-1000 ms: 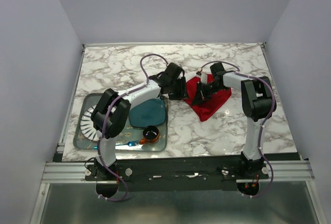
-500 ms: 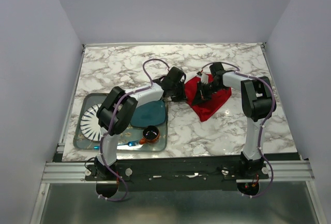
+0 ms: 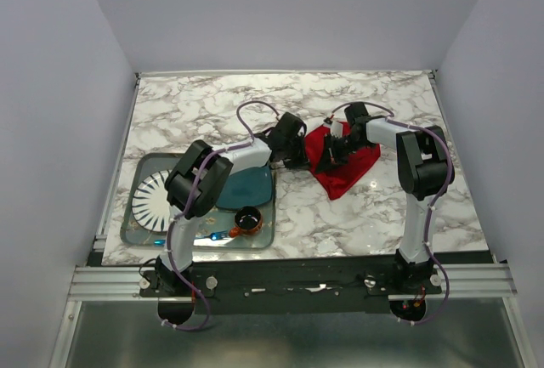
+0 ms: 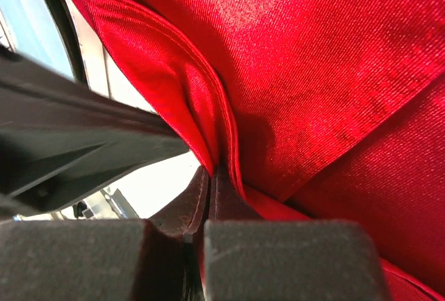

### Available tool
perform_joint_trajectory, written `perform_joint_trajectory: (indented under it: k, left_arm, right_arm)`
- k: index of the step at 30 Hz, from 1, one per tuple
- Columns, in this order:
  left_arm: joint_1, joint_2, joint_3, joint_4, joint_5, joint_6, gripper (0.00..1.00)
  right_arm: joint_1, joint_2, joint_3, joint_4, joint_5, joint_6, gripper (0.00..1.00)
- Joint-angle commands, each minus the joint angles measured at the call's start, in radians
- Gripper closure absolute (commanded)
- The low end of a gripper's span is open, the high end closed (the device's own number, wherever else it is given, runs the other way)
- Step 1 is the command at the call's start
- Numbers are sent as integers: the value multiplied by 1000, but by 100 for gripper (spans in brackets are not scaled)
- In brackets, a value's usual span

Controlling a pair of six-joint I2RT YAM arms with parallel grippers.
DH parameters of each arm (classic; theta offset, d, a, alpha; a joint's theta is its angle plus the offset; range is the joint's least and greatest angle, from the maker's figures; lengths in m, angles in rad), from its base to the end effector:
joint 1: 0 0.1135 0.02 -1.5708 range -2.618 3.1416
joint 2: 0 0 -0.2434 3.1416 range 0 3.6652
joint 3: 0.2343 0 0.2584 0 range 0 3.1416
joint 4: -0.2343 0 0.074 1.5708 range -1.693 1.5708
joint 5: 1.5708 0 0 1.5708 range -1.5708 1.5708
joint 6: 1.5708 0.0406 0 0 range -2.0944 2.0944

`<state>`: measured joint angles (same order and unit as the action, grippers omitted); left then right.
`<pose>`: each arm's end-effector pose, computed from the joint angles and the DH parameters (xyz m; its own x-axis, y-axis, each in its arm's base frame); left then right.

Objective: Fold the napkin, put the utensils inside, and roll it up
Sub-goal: Roll the napkin with the utensil

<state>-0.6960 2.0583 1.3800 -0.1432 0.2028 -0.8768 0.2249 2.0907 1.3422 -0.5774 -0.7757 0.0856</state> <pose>0.3361 -0.2915 0.1343 -0.9231 -0.2099 -0.3223 0.0371 0.7854 -0.6179 0.3747 0.1149 0.0977 -0.9700 -0.1593 -0.1835 -0.2427 0.6742 0.6976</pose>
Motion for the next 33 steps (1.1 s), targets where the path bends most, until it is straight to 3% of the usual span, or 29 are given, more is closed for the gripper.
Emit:
perform_joint_trajectory:
  k: [1,15,20,33]
  left_arm:
    - [0,48,31,23,24,-16,100]
    - [-2,108,70,62,35,-56,100]
    - [-2,155,99,13,27,-96,100]
    - [0,203,42,-36,26,-117,100]
  right_arm:
    - [-7,-1,-34,4,139,-18,97]
    - [-6,-3,-37,5,151,-21,94]
    - [1,-23,-37,2,188,-23,88]
    - [59,-213,58,-148,409,-66,45]
